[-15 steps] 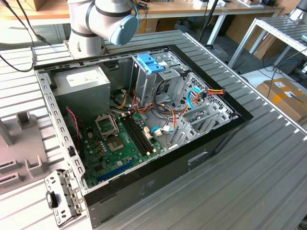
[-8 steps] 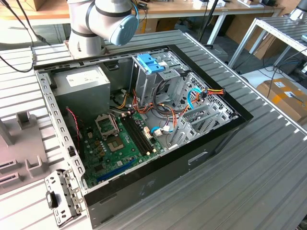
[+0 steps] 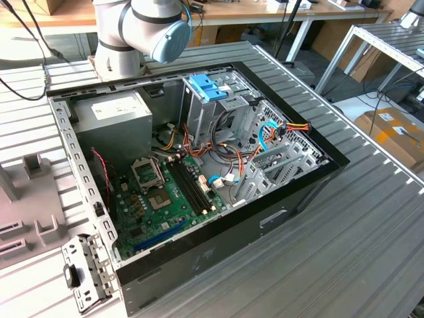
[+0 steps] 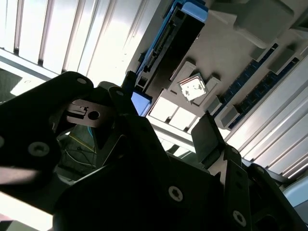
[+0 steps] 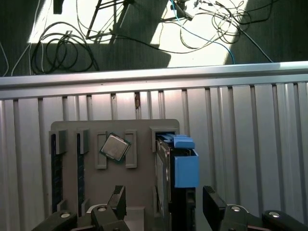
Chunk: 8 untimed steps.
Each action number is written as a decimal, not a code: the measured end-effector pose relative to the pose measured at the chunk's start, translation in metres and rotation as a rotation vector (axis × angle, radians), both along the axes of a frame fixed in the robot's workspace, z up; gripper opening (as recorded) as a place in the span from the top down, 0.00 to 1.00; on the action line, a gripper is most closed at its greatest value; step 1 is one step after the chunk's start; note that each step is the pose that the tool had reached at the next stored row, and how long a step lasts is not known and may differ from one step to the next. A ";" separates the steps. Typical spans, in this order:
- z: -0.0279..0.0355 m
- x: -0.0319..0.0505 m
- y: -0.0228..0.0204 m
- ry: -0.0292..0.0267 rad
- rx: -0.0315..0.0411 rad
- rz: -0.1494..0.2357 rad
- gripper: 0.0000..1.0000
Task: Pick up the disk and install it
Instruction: 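Pick up the disk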
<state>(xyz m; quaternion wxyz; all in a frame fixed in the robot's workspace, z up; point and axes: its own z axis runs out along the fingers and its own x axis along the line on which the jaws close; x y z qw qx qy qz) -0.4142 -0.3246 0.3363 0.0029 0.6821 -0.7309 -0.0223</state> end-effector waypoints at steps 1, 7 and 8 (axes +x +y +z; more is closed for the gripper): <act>-0.0004 0.0000 0.0000 0.0000 0.0000 0.000 0.26; -0.0040 0.0000 0.0000 0.0000 0.0000 0.000 0.26; -0.0045 0.0000 0.0000 0.0000 0.0000 0.000 0.26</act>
